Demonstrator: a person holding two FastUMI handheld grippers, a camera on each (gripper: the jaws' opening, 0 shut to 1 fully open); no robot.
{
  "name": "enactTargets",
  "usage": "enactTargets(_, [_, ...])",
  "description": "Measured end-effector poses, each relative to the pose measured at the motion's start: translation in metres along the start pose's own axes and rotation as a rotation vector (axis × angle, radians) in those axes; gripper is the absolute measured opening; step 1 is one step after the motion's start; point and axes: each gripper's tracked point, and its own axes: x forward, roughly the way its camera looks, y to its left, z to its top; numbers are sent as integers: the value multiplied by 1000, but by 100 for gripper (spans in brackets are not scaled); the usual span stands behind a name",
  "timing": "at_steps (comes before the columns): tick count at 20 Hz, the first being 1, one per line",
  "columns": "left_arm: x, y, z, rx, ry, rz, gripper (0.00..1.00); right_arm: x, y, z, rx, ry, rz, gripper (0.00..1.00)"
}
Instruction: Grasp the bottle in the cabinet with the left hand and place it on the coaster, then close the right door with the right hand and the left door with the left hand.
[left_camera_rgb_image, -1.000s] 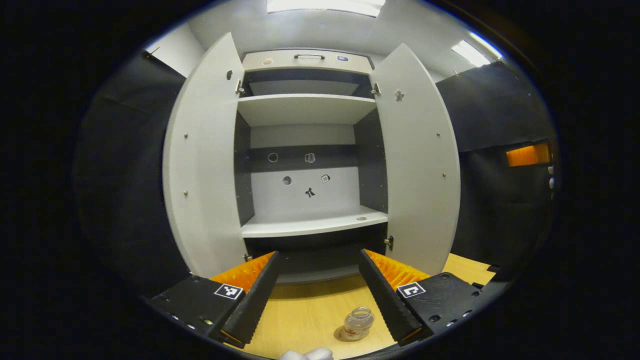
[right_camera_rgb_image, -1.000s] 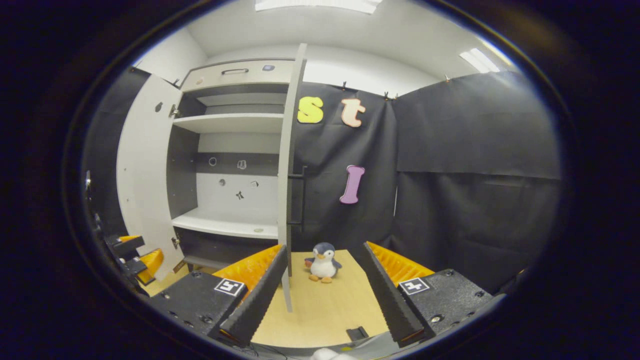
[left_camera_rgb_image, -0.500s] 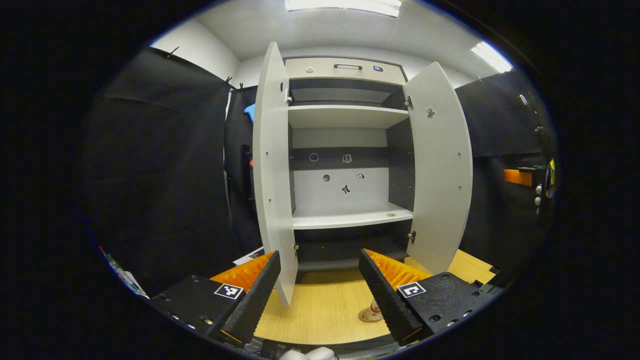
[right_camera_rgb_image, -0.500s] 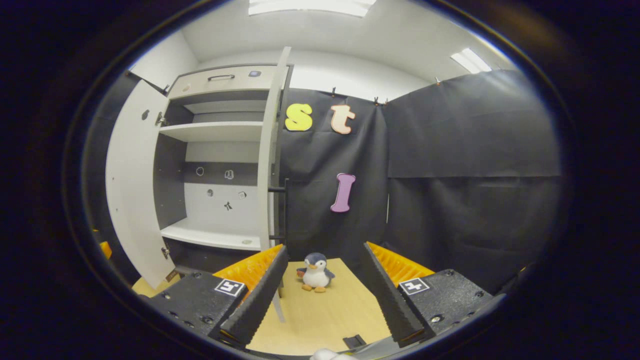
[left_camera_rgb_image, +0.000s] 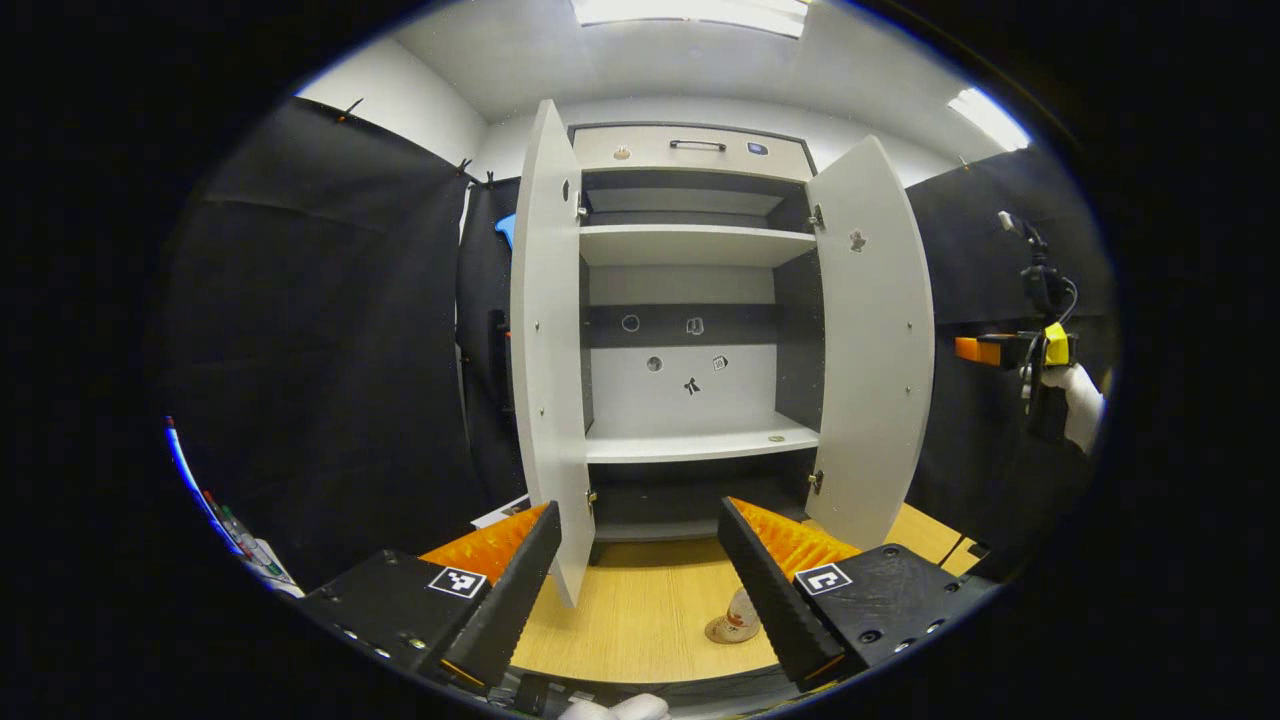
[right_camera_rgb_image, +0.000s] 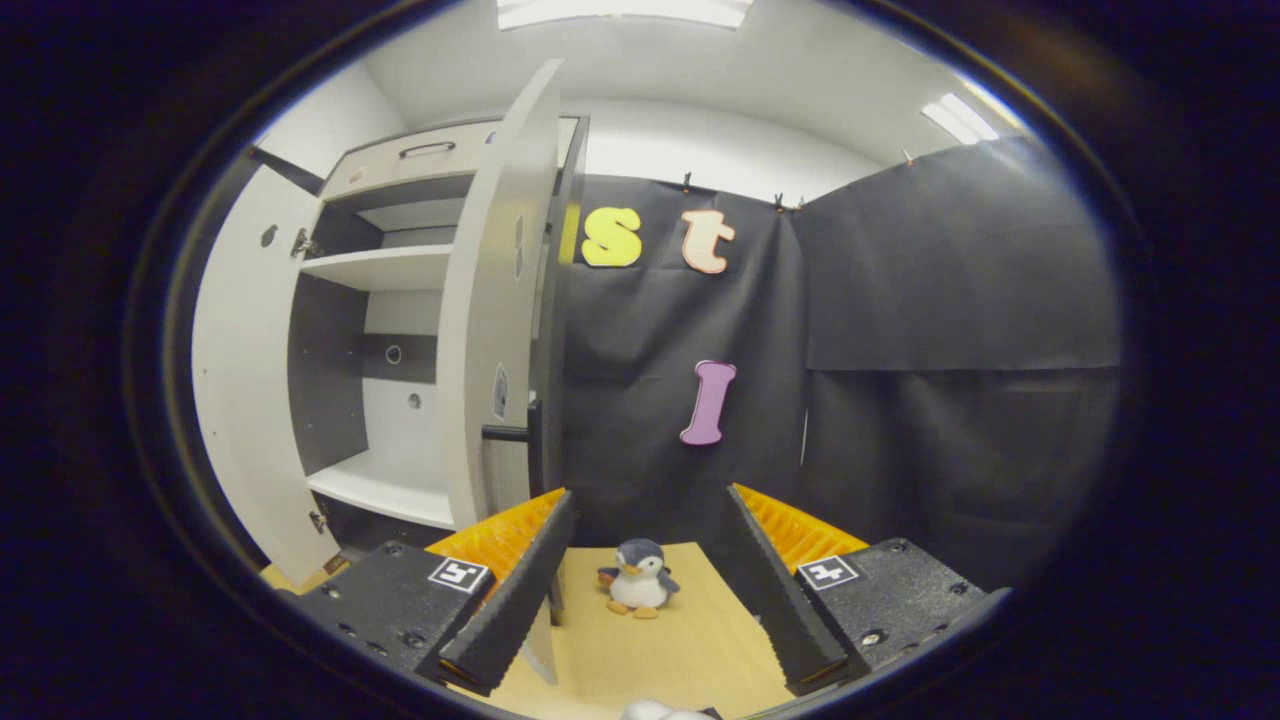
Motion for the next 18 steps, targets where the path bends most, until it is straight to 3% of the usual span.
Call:
enactTargets(5, [-1,-13,8,8,-6,65,96,37,3,3,-7,17,111,97])
enactTargets(10, [-3,-24,7,0,-7,131,96,46,19,2,-16,48,243,95])
enactTargets(12, [-6,-25,5,10,-6,174,96,46,21,0,-15,64,271,91])
enactTargets(15, [-11,-25,4,13,-1,232,95,45,27,2,-49,53,297,94])
enactTargets(16, [-12,-25,1,6,5,244,96,44,33,2,-49,52,307,90])
enactTargets(18, [-14,-28,-2,-8,15,250,96,38,53,0,-26,56,336,94])
